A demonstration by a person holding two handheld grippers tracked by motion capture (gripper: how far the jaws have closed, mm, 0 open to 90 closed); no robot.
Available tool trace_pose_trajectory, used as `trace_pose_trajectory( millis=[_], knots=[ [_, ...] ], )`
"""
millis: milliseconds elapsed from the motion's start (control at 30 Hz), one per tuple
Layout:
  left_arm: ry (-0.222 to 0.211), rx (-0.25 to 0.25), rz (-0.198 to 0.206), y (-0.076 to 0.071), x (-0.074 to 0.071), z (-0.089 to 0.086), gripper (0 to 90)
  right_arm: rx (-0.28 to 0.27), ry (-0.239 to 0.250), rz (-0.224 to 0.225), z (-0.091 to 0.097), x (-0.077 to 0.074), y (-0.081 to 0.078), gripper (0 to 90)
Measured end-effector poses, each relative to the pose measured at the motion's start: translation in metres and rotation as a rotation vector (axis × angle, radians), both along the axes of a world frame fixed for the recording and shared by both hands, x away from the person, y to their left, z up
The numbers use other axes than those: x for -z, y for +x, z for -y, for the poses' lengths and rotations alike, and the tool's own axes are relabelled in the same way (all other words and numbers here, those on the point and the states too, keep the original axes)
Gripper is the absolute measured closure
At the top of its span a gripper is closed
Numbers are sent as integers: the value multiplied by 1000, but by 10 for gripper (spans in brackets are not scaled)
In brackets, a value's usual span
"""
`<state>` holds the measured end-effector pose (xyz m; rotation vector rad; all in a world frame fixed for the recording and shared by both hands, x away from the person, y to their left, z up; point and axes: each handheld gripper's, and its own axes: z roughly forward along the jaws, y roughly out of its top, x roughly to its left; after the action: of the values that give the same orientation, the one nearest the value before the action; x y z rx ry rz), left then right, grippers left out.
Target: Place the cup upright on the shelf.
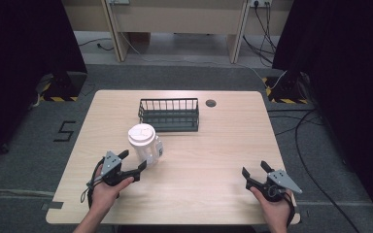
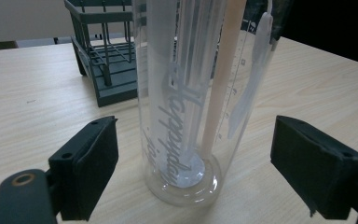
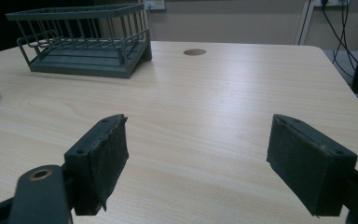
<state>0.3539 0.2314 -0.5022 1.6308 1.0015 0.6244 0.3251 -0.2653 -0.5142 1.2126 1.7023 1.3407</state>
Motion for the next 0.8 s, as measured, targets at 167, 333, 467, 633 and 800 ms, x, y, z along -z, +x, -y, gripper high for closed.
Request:
trace_pose_trajectory(
  millis=[167,333,467,633,800],
  knots=[
    [7,8,8,4,1,2,145,0,-2,0,0,0,0,207],
    [13,11,18,10,5,3,146,-2,-3,-1,0,0,0,206],
    [18,12,19,14,6,5,145,-2,-6,-6,-1,0,0,207],
    [19,20,19,19,7,9,144,-4,-8,-5,-1,0,0,207],
    [18,28,24,23,6,12,145,-5,-7,-6,-1,0,0,206]
  ],
)
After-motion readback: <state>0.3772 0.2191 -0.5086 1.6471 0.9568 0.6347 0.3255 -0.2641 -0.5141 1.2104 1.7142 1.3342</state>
